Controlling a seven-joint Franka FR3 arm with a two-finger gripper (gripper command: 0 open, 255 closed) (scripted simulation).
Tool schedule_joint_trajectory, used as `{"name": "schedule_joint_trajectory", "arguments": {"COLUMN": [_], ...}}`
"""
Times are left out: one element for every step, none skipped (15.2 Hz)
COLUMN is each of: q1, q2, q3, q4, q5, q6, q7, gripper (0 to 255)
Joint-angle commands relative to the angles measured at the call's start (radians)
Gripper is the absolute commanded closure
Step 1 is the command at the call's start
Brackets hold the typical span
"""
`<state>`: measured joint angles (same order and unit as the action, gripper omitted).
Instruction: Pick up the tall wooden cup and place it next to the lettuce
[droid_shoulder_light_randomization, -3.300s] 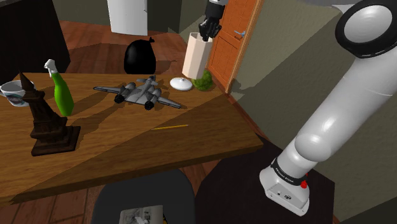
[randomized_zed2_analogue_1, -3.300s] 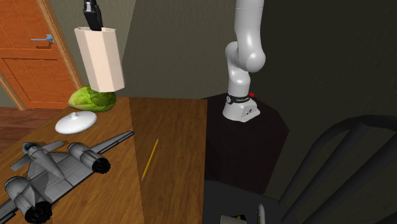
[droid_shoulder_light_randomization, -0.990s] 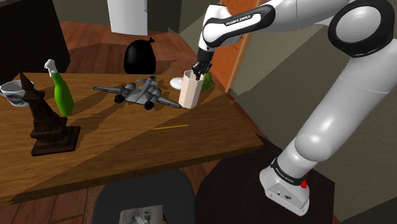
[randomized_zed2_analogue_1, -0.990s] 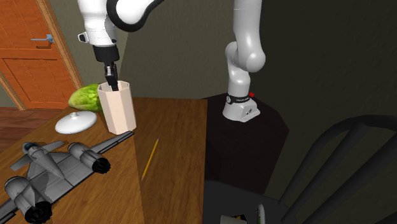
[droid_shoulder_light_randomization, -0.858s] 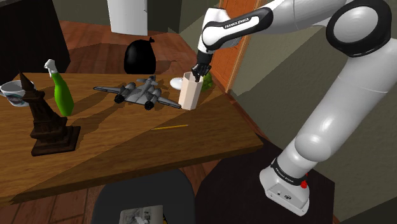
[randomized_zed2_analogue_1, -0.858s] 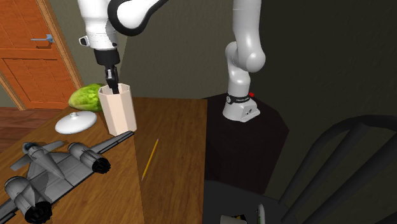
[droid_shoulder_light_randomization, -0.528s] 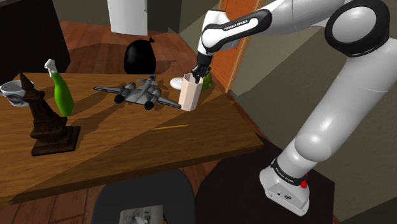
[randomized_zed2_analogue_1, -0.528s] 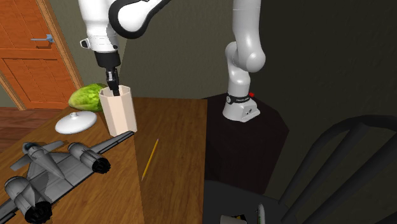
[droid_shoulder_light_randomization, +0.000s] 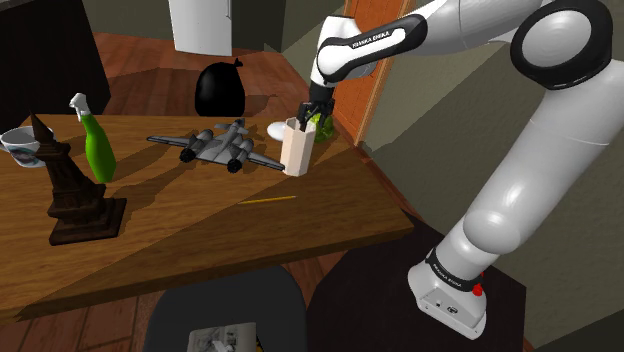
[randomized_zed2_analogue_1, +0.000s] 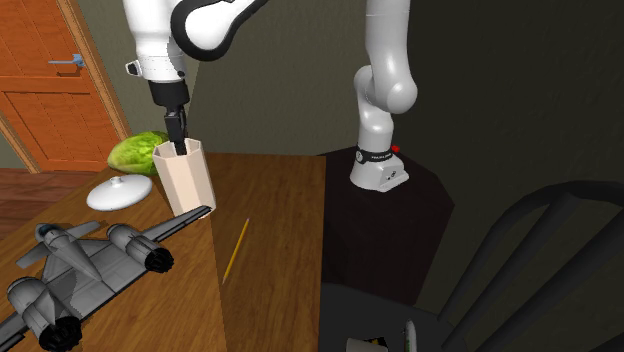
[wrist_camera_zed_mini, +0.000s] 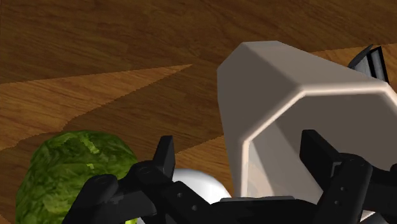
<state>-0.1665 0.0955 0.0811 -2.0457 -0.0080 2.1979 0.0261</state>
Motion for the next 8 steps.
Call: {"name": "schedule_joint_trajectory", "arguments": {"q1": [0.0, 0.0, -0.001, -0.001, -0.001, -0.001, -0.001, -0.001], "q2": [0.0, -0.016, -0.031, -0.044, -0.054, -0.054, -0.054, -0.054], "q3": [0.0, 0.0, 0.0, 0.0, 0.0, 0.0, 0.0, 0.0], "q4": [0.0, 0.015, 0.031, 0.049, 0.064, 0.064, 0.064, 0.064], "q5": [0.0, 0.002, 0.003, 0.005, 0.006, 0.006, 0.006, 0.006], "q6": [0.0, -0.031, -0.062, -0.093, -0.118, -0.118, -0.118, -0.118], "q7": [0.0, -0.001, -0.002, -0.003, -0.004, -0.004, -0.004, -0.004], "gripper": [0, 0, 0, 0, 0, 0, 0, 0]}}
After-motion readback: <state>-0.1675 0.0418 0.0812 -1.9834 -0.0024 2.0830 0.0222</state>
